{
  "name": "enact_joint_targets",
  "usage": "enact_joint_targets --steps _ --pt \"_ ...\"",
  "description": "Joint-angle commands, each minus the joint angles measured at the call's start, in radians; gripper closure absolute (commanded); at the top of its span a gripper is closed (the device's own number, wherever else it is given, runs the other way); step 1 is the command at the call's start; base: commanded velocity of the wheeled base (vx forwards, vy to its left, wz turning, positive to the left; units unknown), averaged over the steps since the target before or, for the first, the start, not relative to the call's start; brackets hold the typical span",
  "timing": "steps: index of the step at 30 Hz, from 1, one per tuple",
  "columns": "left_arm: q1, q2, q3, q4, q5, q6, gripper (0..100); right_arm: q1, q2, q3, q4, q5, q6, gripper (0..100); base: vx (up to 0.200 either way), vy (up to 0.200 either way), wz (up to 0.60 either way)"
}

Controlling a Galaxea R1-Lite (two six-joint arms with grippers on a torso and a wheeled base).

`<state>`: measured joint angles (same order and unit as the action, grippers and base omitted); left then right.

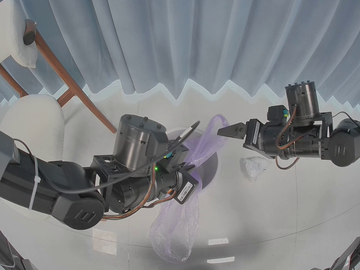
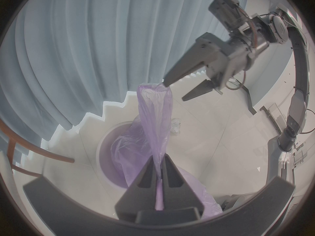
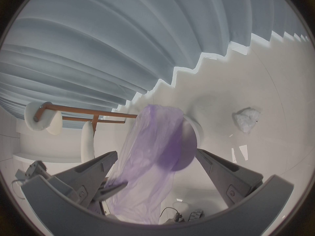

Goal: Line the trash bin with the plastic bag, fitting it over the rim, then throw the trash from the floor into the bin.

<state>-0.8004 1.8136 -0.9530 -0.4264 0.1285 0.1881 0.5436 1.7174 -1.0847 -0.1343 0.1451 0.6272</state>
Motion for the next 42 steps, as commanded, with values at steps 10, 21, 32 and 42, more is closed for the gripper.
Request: enact_joint_targets --steps 10,21,32,42 --pt "0.003 0.013 -0.003 0.0 0.002 -0.001 100 -0.004 0.159 -0.101 0.002 -0.041 -0.001 0 0.0 0.0 0.0" --pt "0.003 0.015 -0.004 0.0 0.01 -0.001 100 0.032 0.197 -0.112 -0.016 -0.084 0.0 100 0.0 0.0 0.0" --pt "0.024 0.041 -0.05 0.001 0.02 -0.019 100 0.024 0.229 -0.195 -0.067 -0.102 -0.008 100 0.0 0.0 0.0" --pt "0.078 0.093 -0.168 0.003 0.034 -0.047 100 -0.013 0.289 -0.337 -0.074 -0.094 -0.132 100 0.0 0.0 0.0"
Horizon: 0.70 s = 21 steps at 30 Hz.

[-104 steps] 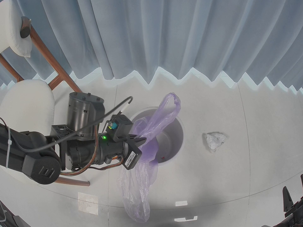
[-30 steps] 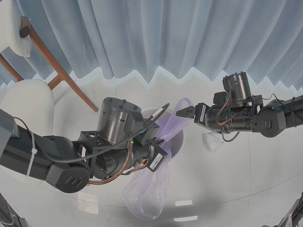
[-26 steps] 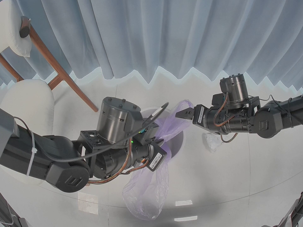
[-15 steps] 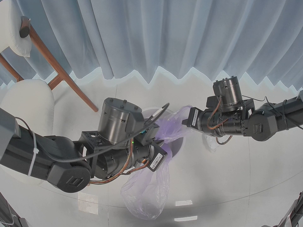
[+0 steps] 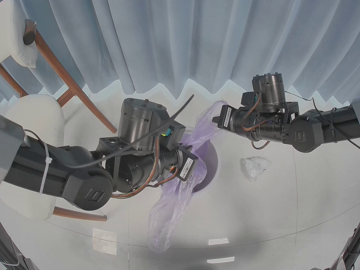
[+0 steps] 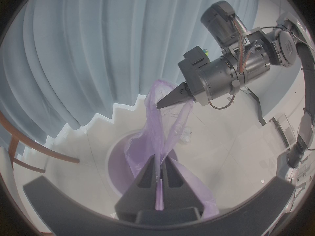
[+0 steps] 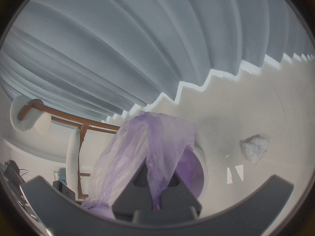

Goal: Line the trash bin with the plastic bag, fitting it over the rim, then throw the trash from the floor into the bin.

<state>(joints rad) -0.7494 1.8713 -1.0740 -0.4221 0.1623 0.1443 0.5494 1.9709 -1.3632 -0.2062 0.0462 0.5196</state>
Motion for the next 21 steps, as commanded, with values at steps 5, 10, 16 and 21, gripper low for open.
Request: enact_joint_targets --steps 5,10,16,21 --pt "0.025 0.029 -0.049 -0.001 -0.003 -0.02 0 -0.028 0.065 -0.106 0.001 0.008 -0.055 100 0.0 0.0 0.0" --pt "0.031 -0.023 -0.047 0.026 -0.001 -0.098 0 -0.035 0.069 -0.103 -0.001 0.029 -0.064 100 0.0 0.0 0.0" --pt "0.051 -0.135 0.039 0.054 0.0 -0.109 0 -0.045 0.072 -0.089 -0.004 0.044 -0.062 100 0.0 0.0 0.0" --pt "0.077 -0.267 0.218 0.08 -0.001 -0.107 0 -0.051 0.079 -0.076 -0.032 0.044 -0.056 100 0.0 0.0 0.0"
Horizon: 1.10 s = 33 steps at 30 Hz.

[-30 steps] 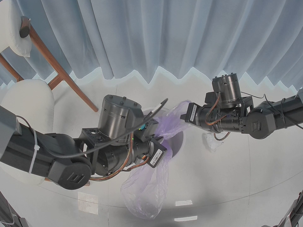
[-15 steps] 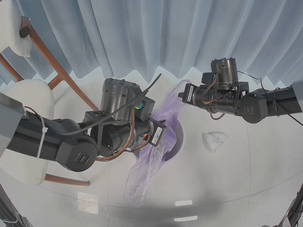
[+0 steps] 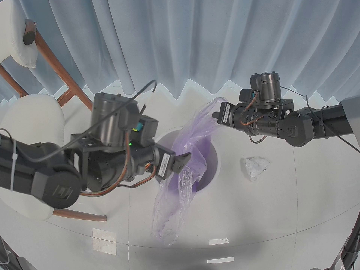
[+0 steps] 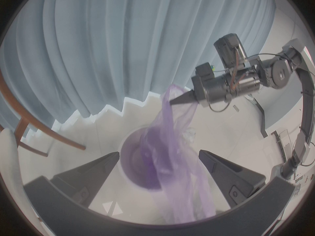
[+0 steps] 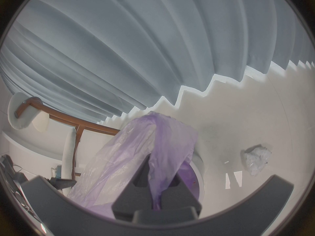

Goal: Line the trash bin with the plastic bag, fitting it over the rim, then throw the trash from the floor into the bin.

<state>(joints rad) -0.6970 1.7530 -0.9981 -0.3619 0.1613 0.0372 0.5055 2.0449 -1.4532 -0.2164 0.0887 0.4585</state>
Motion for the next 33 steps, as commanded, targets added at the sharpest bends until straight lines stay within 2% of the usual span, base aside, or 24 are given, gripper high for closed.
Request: enact_joint_targets --steps 1,3,9,15,19,25,26,33 --pt "0.025 -0.156 0.154 0.021 -0.002 0.0 0 -0.007 0.006 0.017 -0.024 0.002 0.005 100 0.0 0.0 0.0" --pt "0.021 -0.173 0.2 0.029 -0.006 0.003 0 -0.009 0.015 0.022 -0.051 0.0 0.002 100 0.0 0.0 0.0" --pt "0.014 -0.17 0.214 0.044 -0.006 0.004 0 -0.01 0.028 0.028 -0.078 -0.001 0.005 100 0.0 0.0 0.0" --pt "-0.027 -0.153 0.273 0.051 -0.009 0.007 0 -0.024 0.028 0.027 -0.078 0.0 0.006 100 0.0 0.0 0.0" --pt "-0.036 -0.089 0.257 0.049 -0.012 0.009 0 -0.027 0.021 0.031 -0.078 0.002 0.011 100 0.0 0.0 0.0" --pt "0.005 0.014 0.171 0.044 -0.022 0.012 0 -0.027 0.001 0.033 -0.08 0.002 0.015 100 0.0 0.0 0.0" --pt "0.013 0.026 0.154 0.046 -0.022 0.015 100 -0.027 0.001 0.031 -0.08 0.003 0.015 100 0.0 0.0 0.0" --pt "0.082 0.082 0.056 0.046 -0.028 0.021 100 -0.027 -0.054 0.086 -0.075 0.048 0.012 100 0.0 0.0 0.0"
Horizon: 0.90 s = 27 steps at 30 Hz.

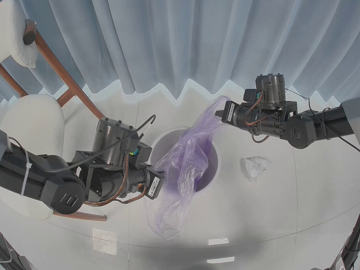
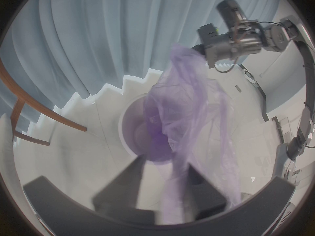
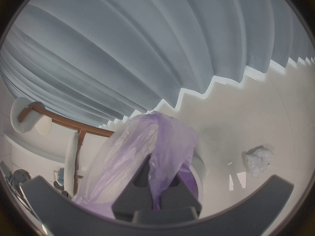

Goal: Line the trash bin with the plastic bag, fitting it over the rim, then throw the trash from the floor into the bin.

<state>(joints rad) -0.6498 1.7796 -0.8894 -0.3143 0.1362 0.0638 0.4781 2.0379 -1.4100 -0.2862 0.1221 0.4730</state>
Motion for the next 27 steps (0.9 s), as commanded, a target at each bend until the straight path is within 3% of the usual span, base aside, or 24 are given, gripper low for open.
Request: enact_joint_targets --steps 1,7,10,19,27 --pt "0.044 0.054 -0.057 0.0 -0.003 -0.006 100 0.001 -0.053 0.055 -0.005 0.014 -0.002 100 0.0 0.0 0.0" --pt "0.076 0.037 -0.148 0.058 -0.004 -0.006 100 -0.003 -0.079 0.164 -0.03 0.03 -0.008 100 0.0 0.0 0.0" --pt "0.068 0.035 -0.206 0.123 -0.001 -0.006 100 -0.003 -0.079 0.21 -0.08 0.031 -0.011 100 0.2 0.0 0.0" --pt "0.067 0.05 -0.223 0.124 0.016 -0.009 100 -0.016 -0.077 0.246 -0.122 0.034 -0.04 100 0.2 0.0 0.0" --pt "0.099 0.054 -0.221 0.124 0.01 -0.154 100 -0.092 -0.071 0.249 -0.122 0.136 -0.086 100 0.0 0.0 0.0"
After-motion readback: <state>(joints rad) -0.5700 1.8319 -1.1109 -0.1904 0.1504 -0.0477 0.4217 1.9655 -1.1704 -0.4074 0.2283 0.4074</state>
